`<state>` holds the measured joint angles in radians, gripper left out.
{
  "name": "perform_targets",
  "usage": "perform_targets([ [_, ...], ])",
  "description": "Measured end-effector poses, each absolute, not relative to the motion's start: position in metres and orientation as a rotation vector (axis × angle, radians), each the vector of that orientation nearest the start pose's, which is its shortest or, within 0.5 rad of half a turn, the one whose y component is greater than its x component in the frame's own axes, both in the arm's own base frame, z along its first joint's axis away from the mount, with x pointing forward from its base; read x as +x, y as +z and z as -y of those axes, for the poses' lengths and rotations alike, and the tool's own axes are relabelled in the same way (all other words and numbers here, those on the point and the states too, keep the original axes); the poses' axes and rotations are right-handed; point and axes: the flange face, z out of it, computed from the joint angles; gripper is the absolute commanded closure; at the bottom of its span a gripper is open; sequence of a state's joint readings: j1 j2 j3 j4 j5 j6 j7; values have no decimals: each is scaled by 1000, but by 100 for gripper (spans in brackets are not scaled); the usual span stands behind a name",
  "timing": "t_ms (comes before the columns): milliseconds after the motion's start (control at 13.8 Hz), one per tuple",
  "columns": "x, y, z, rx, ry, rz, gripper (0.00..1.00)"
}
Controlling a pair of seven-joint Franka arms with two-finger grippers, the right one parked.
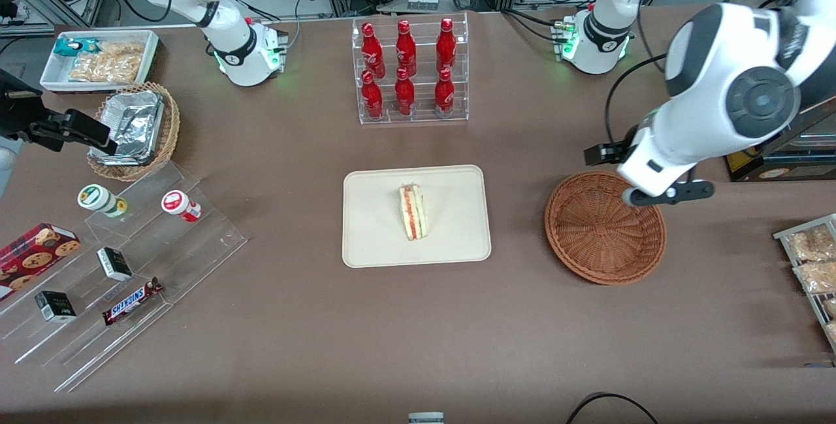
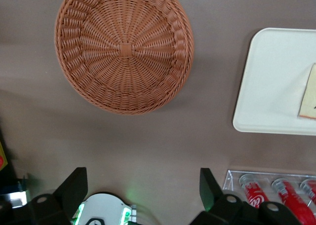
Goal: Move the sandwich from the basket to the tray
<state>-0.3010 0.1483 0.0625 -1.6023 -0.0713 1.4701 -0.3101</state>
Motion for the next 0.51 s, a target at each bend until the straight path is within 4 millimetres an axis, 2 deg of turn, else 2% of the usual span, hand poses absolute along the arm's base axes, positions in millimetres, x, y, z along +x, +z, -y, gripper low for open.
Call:
perform_targets([
  [508,538,564,85,-3089,432,4,0],
])
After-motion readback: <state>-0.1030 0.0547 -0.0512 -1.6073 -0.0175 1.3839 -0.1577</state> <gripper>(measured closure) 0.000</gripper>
